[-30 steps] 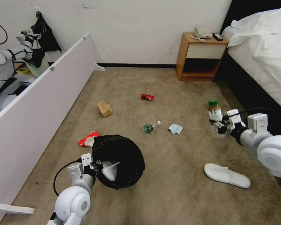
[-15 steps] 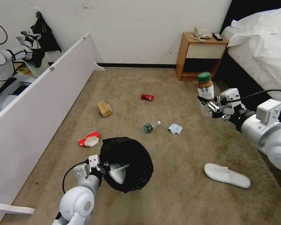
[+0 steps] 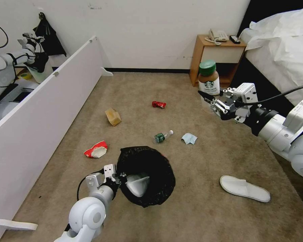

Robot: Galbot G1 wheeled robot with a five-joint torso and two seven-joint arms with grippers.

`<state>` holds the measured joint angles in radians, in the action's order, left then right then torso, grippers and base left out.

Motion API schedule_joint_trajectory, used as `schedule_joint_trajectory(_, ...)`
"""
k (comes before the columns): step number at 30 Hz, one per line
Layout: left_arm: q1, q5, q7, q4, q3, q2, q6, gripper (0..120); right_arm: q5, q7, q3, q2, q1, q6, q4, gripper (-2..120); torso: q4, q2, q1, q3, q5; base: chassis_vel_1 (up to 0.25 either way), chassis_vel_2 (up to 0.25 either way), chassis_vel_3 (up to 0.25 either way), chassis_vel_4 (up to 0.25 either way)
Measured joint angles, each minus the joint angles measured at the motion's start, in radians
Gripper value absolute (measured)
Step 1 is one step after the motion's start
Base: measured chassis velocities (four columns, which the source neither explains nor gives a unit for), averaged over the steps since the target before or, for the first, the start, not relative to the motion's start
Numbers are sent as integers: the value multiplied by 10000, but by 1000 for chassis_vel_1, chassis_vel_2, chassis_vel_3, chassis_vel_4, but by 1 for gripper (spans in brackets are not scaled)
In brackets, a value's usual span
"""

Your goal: Pick up the trash bin, then pick up the garbage from the floor and place it into the trash bin.

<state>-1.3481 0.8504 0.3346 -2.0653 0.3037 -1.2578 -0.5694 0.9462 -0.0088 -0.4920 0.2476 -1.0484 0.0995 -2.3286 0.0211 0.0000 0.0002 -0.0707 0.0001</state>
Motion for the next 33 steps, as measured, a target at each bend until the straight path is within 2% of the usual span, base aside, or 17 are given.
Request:
schedule_joint_trajectory(8,340,186,-124,220,-507,-166,-66,0,-249,-916,59,-98,127,-661,-294,25,0,0,0,0,0,0,0,0,0)
schedule_joint_trajectory(10,340,186,-124,220,-507,-166,-66,0,-249,-916,59,-98,127,-661,-294,25,0,0,0,0,0,0,0,0,0)
schedule_joint_trajectory(15,580,232,-162,330,-811,-402,-104,0,-362,-1480,153,-153,32,-914,-558,25,0,0,0,1,0,0,0,0,0)
schedule_joint_trajectory(28,744,378,-162,254,-1011,-607,-162,0,-1239,-2148,595,-61,-531,-1214,-490,25,0,0,0,1,0,0,0,0,0)
schedule_joint_trajectory(33,747,406,-142,182,-998,-702,-169,0,-1523,-2290,1180,186,-549,-1267,-379,25,0,0,0,1,-1,0,0,0,0)
